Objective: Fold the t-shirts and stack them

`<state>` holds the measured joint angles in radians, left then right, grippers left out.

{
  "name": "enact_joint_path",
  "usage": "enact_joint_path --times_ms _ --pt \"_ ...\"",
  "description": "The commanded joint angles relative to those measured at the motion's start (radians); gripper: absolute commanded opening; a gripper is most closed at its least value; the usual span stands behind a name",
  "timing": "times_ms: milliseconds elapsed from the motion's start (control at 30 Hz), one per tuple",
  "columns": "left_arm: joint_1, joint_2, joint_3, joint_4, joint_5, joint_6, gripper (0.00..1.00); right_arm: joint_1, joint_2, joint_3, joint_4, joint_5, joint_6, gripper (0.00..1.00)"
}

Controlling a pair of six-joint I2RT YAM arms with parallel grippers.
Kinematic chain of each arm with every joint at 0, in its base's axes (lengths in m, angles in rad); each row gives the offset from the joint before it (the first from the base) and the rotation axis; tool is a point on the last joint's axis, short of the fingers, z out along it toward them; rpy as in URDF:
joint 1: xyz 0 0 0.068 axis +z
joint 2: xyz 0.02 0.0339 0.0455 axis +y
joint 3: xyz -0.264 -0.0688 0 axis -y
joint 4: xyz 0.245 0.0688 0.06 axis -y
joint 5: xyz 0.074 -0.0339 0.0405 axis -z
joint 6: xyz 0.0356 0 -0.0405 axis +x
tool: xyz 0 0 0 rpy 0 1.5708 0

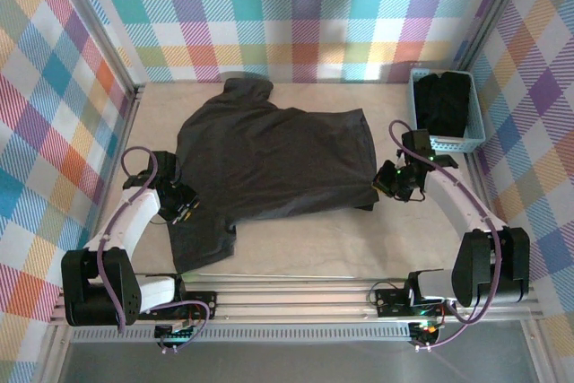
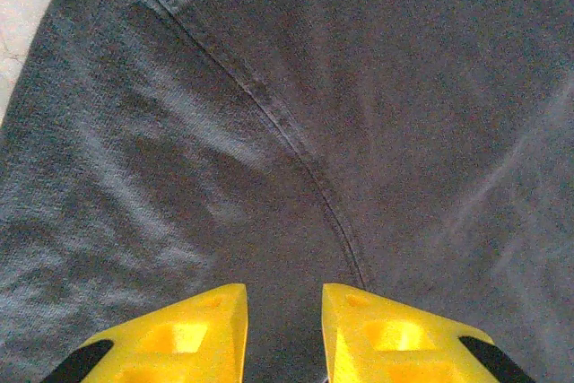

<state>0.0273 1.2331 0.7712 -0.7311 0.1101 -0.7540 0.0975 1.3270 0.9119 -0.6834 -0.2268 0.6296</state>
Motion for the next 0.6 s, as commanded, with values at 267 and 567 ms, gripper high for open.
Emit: enact_joint_path --times_ms 267,567 --pt "-0.004 0.025 0.05 -0.017 -0.014 0.03 0.28 0.043 -0.081 0.011 -0.203 -0.076 0.038 0.0" --pt "-0.004 0.033 0.079 -0.029 -0.014 0.042 0.28 0.05 -0.115 -0.09 -0.265 -0.081 0.007 0.0"
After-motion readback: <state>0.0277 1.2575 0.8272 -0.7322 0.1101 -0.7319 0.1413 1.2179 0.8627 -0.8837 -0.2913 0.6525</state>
